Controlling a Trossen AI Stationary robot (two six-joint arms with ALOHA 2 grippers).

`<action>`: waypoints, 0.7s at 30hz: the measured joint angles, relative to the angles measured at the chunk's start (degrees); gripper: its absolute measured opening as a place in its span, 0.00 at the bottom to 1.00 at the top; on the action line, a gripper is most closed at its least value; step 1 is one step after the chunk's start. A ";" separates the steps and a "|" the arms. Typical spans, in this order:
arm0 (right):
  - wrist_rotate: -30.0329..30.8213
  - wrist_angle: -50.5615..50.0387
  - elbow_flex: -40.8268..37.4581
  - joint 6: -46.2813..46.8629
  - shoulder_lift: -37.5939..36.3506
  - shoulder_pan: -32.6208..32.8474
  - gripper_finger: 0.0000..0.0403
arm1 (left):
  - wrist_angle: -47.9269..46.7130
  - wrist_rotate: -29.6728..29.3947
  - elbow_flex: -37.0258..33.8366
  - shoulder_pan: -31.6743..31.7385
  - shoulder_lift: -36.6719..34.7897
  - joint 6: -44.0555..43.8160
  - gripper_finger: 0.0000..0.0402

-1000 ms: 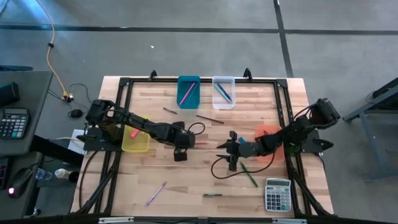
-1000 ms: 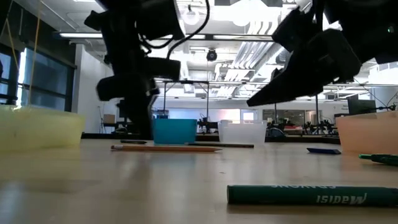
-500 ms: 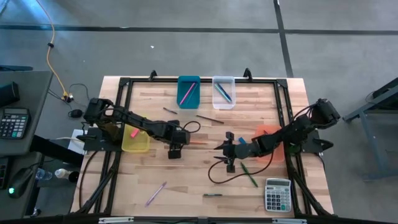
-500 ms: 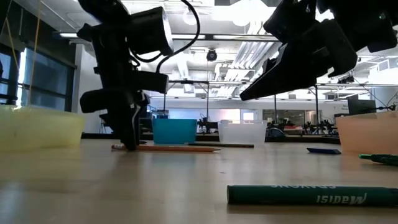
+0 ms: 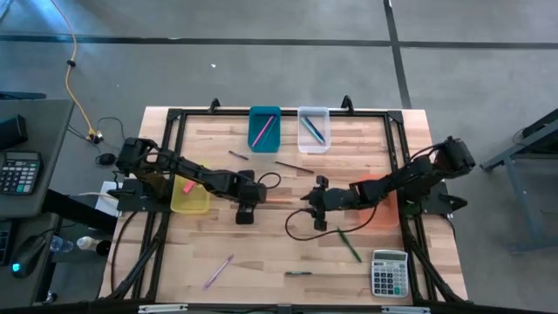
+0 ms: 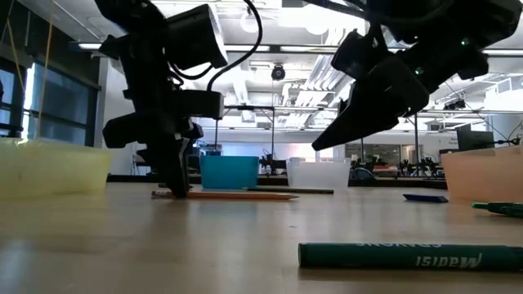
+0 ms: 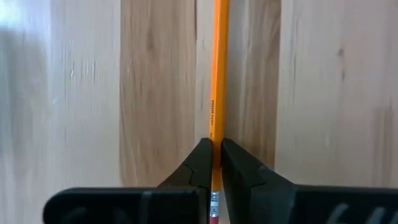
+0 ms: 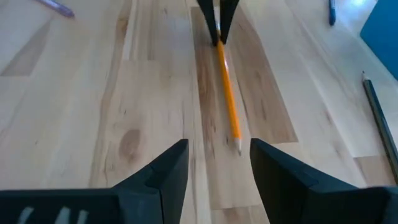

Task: Sort crayons/erasers/pens/pencils in bins
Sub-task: Put the orange pencil into the blue bin

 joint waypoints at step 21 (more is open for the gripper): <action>-5.83 4.06 -0.07 1.81 10.98 -5.30 0.48 | 14.40 1.89 -2.67 -0.93 0.54 1.94 0.00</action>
